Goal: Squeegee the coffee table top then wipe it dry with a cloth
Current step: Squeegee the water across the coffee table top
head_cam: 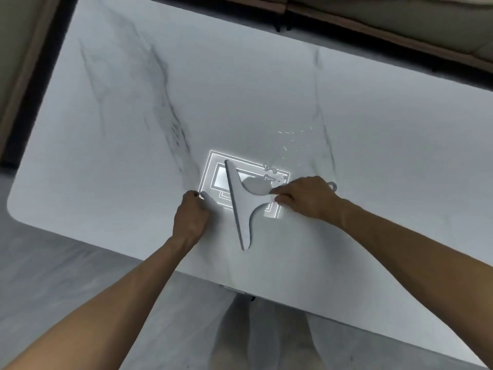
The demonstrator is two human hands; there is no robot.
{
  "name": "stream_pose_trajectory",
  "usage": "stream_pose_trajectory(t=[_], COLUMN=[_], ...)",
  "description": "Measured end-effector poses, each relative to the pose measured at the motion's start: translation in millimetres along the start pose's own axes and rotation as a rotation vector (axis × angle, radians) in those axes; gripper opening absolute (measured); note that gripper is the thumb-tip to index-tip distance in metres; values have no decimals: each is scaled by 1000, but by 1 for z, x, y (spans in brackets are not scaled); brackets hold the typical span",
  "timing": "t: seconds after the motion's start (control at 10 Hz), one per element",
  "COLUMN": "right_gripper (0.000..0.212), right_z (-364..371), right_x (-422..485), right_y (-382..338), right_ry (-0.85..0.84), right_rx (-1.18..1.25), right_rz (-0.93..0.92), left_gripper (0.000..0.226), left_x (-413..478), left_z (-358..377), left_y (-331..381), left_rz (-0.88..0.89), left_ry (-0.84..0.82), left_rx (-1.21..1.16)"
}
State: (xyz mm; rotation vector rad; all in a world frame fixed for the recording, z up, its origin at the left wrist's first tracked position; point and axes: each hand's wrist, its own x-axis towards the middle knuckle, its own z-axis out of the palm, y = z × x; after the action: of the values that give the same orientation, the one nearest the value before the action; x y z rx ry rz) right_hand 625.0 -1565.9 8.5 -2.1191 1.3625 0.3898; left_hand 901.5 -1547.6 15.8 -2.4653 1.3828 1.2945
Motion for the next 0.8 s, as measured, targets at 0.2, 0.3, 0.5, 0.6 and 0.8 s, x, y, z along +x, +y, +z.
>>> stream_pose_trajectory(t=[0.2, 0.3, 0.5, 0.6, 0.8], right_gripper=[36, 36, 36, 36, 35], right_z=[-33, -38, -62, -85, -138], right_x=[-51, -88, -157, -145, -8], right_y=[113, 152, 207, 217, 223], right_ry=[74, 67, 48, 166, 359], right_rx=[84, 91, 44, 159, 370], right_rz=[320, 433, 610, 625, 585], left_gripper=[39, 60, 66, 73, 81], left_x=[-2, 2, 17, 22, 39], left_z=[37, 56, 94, 104, 104], left_y=[71, 102, 165, 184, 192], left_rz=[93, 177, 173, 130, 72], left_ry=[-54, -99, -5, -38, -132], left_rx=[22, 116, 374, 366, 232])
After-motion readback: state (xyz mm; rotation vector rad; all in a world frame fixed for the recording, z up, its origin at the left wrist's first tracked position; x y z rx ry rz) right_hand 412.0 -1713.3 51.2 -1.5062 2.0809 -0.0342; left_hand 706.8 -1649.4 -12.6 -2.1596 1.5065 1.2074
